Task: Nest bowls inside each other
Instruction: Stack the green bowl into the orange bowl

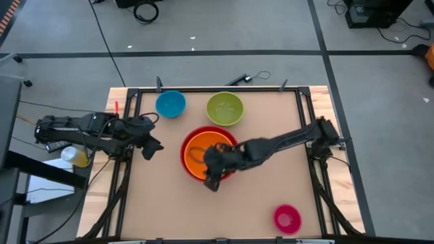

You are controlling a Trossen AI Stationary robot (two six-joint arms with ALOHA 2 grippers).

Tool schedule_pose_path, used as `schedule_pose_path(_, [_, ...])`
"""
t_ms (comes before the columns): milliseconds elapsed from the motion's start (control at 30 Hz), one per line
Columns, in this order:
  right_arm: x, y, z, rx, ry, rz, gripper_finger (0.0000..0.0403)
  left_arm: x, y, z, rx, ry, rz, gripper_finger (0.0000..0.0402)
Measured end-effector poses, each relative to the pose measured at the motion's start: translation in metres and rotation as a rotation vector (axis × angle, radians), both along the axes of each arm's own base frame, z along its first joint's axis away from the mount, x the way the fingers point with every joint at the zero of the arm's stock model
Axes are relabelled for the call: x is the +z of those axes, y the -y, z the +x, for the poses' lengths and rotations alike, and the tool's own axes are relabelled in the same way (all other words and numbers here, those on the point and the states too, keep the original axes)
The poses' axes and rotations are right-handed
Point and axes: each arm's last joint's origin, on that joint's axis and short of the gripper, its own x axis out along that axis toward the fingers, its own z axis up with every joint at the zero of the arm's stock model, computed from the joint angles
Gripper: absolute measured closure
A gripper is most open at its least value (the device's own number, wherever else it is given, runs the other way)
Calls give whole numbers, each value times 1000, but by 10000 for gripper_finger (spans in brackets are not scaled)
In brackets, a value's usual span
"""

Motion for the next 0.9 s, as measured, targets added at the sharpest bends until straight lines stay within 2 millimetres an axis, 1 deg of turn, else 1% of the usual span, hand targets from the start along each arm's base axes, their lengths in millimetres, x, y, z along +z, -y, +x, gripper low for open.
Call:
schedule_pose_path(67, [16, 16, -9, -60, 21, -29, 246, -4, 0, 6, 2, 40, -3, 238])
schedule_pose_path(167, [32, 55, -25, -178, -36, -111, 246, -10, 1, 15, 11, 91, -8, 244])
schedule_pose_path(267, [32, 102, -41, -333, -178, -188, 246, -20, 0, 23, 78, 88, -6, 245])
schedule_pose_path(367, [24, 145, -56, -404, -344, -173, 245, -29, -3, 27, 202, 47, 16, 246])
schedule_pose_path(433, [16, 170, -62, -409, -422, -195, 245, -34, -4, 31, 264, 30, 34, 246])
schedule_pose_path(533, [2, 204, -69, -381, -479, -204, 245, -39, -5, 36, 355, 13, 30, 246])
schedule_pose_path(633, [-15, 240, -80, -364, -493, -146, 245, -42, -6, 40, 429, 2, 0, 246])
schedule_pose_path(700, [-33, 264, -92, -365, -517, -101, 245, -44, -6, 42, 462, -1, -21, 246])
schedule_pose_path(800, [-58, 296, -106, -370, -463, -31, 244, -47, -6, 46, 503, -9, -47, 246])
schedule_pose_path(900, [-79, 316, -120, -375, -392, 62, 245, -50, -6, 49, 553, -14, -50, 246])
